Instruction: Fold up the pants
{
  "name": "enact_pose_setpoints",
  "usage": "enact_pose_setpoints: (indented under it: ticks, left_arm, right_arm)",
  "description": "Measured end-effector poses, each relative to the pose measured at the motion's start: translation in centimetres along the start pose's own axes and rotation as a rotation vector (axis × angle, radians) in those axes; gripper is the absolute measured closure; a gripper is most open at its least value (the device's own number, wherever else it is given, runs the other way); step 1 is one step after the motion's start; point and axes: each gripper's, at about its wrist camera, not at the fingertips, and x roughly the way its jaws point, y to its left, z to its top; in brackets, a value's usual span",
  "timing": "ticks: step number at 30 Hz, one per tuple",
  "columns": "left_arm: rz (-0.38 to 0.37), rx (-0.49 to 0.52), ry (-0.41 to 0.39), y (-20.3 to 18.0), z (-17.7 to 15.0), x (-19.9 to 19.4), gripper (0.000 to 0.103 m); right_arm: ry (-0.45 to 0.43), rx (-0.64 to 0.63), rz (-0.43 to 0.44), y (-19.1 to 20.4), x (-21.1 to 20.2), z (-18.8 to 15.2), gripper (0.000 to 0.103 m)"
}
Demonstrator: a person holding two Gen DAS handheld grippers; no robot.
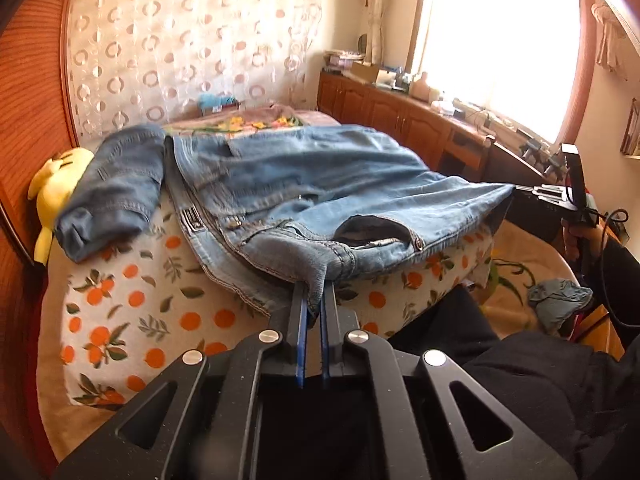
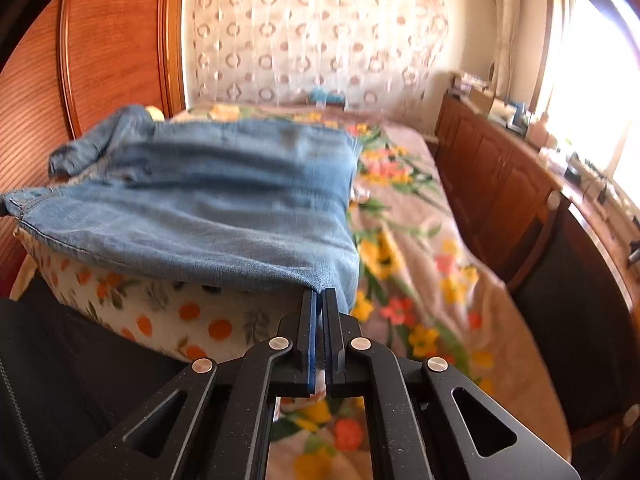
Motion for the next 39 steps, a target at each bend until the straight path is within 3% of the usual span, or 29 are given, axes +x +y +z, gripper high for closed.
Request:
enact_pose_setpoints:
  ticks: [6,13,24,33,39]
  left_arm:
    - [0.016,-0.021,-0.07,0.3,1.0,-3.4,0.097]
    - [0.071,0.004,-0.118,2.7,4.6,-1.0,0.097]
    - [0.179,0.005,-0.19,7.9,12.6,3.4,0.097]
    - [0.2,-0.033,-0.129,13.6,15.0,11.3,0.097]
    - [0.205,-0.033,-0.074,15.3,16.1,14.5,0.097]
  right_arm:
    - [-0.104,-0.039,-0.006,0.3,-3.5,1.3,0.101]
    - [-0.174,-0.112,-0.068,1.7,-1.8,5.0,0.101]
    - [-0.203,-0.106,-0.152,4.1,6.9,11.6,0.101]
    - [-0.133,-0.123,-0.178,6.2,15.8,14.2,0.101]
    - [-0.077,-0.155,-0.161,6.0,20.9,16.6,0.101]
